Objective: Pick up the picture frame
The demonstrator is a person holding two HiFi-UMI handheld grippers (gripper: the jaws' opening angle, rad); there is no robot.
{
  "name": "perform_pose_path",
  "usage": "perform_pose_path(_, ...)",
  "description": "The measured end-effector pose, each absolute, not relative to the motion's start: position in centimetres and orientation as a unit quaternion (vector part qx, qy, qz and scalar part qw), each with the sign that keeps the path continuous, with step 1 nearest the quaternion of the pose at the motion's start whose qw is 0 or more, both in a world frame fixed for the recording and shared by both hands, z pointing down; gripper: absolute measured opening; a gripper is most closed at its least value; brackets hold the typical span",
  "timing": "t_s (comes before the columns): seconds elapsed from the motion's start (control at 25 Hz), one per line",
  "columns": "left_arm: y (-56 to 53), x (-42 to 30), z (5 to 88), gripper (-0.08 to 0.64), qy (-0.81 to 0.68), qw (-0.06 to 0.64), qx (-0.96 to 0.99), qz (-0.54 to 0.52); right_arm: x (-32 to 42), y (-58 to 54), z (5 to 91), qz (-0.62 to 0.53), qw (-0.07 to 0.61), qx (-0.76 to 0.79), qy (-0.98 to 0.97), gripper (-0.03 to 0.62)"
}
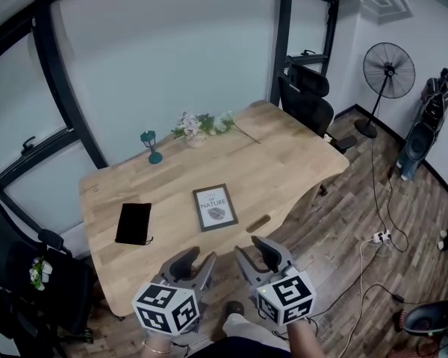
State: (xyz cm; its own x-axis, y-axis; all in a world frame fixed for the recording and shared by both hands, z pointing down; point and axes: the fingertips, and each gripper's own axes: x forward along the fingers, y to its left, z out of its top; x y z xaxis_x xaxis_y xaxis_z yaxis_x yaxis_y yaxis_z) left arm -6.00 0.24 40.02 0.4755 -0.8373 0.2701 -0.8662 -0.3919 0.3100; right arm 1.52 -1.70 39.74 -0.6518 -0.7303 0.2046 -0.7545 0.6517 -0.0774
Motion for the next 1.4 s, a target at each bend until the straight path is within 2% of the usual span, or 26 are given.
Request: perform_pose_path(1.4,-12.7,-6.9,44.0,0.160,-0.565,0.256,0.782,0.059,1.2,-16.3,43.8,0.089,0.120,0.373,-0.916,0.146)
